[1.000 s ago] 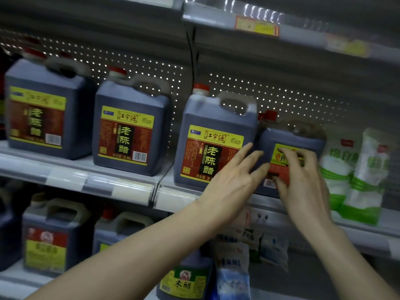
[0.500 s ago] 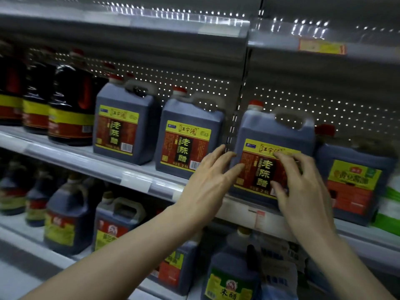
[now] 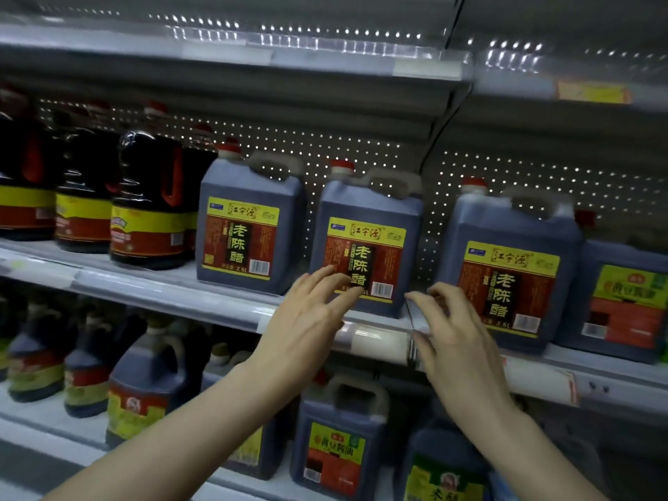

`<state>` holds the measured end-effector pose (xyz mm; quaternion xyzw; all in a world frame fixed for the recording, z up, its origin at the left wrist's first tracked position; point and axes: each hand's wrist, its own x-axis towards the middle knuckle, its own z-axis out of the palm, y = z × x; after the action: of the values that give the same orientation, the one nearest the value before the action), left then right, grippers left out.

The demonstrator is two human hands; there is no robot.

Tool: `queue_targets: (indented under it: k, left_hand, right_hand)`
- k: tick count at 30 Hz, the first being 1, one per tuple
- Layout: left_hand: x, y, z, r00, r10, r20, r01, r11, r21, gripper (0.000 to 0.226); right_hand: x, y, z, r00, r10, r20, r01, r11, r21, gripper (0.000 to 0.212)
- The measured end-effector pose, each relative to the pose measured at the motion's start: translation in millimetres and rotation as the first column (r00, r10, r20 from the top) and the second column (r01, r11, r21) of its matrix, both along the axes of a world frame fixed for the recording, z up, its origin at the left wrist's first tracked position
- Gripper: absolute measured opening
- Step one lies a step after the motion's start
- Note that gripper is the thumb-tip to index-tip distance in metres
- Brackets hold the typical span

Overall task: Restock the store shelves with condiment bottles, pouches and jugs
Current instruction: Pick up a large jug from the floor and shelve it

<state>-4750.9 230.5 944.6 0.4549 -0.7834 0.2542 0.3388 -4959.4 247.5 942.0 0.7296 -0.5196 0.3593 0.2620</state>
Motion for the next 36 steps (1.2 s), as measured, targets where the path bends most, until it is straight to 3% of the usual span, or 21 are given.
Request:
queue_targets:
  k: [5,14,25,32,36]
  left_hand:
    - [41.6,-13.0,-0.2,0.997,-0.072,-0.007,0.072,0.997,0.020,0.058]
    - [99.8,-32.8,-3.6,0.964,-0.208,-0.168,0.219,0.975,0.047,0.066]
    - [178.3,-66.1,-0.5,0.949,-0.218,-0.229,0.228,0.973,0.018,0.075]
    - [174.2,-65.9,10.0,0.912,-0.339,-0.229,0.349,0.937,0.004,0.069]
    - [139.6,-63.7,25.4,0.830,-0.419,-0.368,0.478,0.874,0.083,0.068]
  right_hand:
    - [41.8,-1.6,-6.9,0.998,-0.021,0.056,0.020,1.000,0.007,0.060]
    - [84.1,-5.2,0.4,0.965,-0.055,0.256,0.037,0.996,0.078,0.075]
    - [150.6,-26.0,6.4,0.940,-0.118,0.320,0.097,0.992,0.080,0.069]
    - [156.8,-31.8,8.5,0.912,-0.174,0.372,0.153,0.984,0.086,0.073]
    - [142.7,-34.0,20.3,0.868,-0.185,0.462,0.178,0.982,0.057,0.079]
